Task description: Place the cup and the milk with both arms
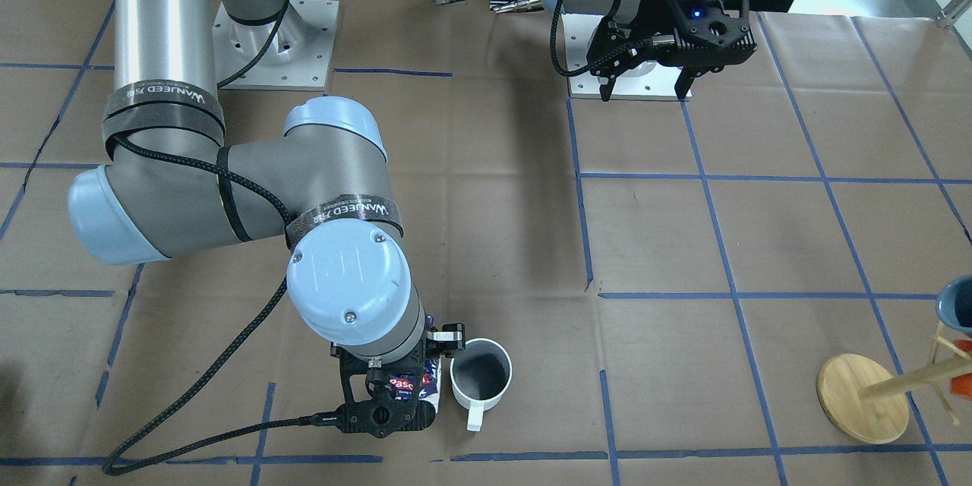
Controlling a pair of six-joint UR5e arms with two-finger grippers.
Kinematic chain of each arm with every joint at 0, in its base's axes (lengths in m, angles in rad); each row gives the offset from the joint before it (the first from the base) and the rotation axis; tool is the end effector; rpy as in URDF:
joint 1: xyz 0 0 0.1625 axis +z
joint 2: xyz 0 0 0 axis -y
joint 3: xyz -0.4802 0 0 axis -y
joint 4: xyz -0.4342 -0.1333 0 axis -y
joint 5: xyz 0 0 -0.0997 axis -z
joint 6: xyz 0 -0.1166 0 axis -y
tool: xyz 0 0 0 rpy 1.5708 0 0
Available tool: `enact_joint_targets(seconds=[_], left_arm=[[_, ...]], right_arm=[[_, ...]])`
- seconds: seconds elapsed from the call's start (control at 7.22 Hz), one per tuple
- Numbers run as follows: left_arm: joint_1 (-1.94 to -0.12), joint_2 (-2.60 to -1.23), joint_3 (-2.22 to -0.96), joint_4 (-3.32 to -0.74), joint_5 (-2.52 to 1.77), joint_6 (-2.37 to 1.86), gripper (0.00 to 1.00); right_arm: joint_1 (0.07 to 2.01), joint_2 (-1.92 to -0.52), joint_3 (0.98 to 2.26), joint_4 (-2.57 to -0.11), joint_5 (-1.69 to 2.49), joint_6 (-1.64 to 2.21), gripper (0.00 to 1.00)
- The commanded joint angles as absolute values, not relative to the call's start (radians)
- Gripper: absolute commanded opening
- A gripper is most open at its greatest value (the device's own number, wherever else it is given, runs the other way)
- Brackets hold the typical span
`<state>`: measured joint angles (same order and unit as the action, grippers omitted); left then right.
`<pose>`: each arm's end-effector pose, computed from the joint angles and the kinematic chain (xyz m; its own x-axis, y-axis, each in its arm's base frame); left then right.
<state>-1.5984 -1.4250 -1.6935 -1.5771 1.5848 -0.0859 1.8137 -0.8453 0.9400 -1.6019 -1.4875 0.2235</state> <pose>-0.1445 -0.4622 0.5327 -0.9982 -0.0585 -0.0125 -0.0583 0.9981 -0.0179 0.3416 -0.7838 0.3584 -0.9977 -0.0140 -0.0669 -0.0194 0.9966 0.0804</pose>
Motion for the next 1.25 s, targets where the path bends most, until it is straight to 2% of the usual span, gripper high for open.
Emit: enact_joint_targets(seconds=[0.0, 0.28, 0.55, 0.69, 0.97, 1.11], left_arm=[[-1.598, -1.425, -1.694, -1.577, 1.583, -0.086, 1.0], [-1.598, -1.425, -1.694, -1.578, 1.583, -0.086, 1.0], [-1.598, -1.424, -1.694, -1.578, 1.583, -0.086, 1.0], [-1.598, -1.424, -1.694, -1.578, 1.583, -0.086, 1.0], [-1.598, -1.424, -1.695, -1.578, 1.582, -0.086, 1.0], [-1.598, -1.424, -1.695, -1.58, 1.582, -0.086, 1.0]], right_arm=[[1.795, -0.885, 0.928, -1.582, -1.488, 0.222, 1.0], [1.766, -0.999, 0.949, -1.495, -1.5, 0.142, 1.0], [1.653, -1.11, 0.96, -1.323, -1.503, -0.015, 0.99], [1.622, -1.177, 1.007, -1.259, -1.509, -0.027, 0.97], [1.58, -1.314, 1.18, -1.281, -1.566, -0.023, 0.96], [1.583, -1.407, 1.315, -1.313, -1.566, -0.005, 0.96]])
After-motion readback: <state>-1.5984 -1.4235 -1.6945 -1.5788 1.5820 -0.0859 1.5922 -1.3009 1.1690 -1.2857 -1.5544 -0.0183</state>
